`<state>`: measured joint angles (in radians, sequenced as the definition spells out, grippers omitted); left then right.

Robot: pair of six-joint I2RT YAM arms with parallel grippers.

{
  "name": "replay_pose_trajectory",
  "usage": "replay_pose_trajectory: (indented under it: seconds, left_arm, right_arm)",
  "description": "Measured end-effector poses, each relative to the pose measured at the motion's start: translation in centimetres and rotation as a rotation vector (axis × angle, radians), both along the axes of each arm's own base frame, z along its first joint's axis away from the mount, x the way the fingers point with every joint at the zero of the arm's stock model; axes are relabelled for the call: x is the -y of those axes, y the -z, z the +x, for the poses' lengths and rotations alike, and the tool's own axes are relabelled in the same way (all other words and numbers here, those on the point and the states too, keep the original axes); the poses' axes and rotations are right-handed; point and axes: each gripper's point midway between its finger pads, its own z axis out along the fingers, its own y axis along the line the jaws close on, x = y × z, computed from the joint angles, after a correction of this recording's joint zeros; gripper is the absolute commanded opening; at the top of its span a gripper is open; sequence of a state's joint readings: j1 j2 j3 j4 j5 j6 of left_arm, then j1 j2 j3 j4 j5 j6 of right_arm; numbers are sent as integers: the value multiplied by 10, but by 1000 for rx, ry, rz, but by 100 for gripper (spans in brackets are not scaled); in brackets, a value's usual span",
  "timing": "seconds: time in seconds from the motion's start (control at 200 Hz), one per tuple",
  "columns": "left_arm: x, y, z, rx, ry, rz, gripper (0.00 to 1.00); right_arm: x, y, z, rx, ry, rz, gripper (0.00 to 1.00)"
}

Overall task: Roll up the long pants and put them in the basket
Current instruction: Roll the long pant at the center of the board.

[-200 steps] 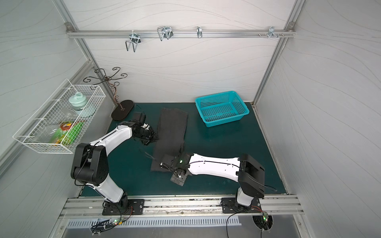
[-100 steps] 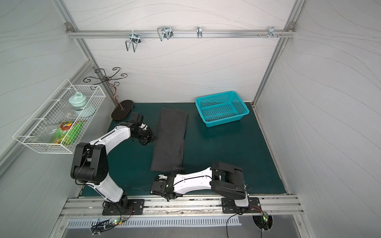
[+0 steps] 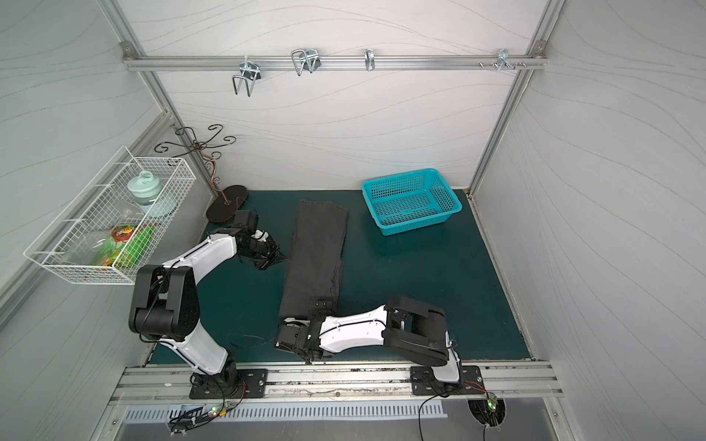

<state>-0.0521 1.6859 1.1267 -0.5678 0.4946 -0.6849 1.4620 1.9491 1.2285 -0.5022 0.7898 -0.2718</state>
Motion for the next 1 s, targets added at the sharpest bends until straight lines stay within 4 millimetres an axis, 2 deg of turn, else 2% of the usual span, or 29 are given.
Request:
replay_pose_trajectory:
  seconds: [0.14, 0.28, 0.41, 0.57, 0.695, 1.0]
  left_arm:
    - [-1, 1, 0, -3, 1, -11, 0]
    - [-3, 6, 0, -17, 2, -16, 0]
    - [-4, 6, 0, -16, 5, -21, 0]
    - [-5, 5, -1, -16, 13, -30, 0]
    - [-6, 5, -2, -28, 19, -37, 0]
    - [-5, -10, 0, -39, 73, -48, 0]
  right_arm:
    - [-5, 5, 16, -42, 29, 28, 74]
    - [-9, 15, 23, -92, 41, 38, 30]
    - [-10, 23, 21, -133, 38, 31, 12]
    - [-10, 24, 22, -188, 44, 29, 1]
    - [-8, 22, 21, -282, 53, 24, 0]
    - [1, 11, 6, -788, 117, 72, 0]
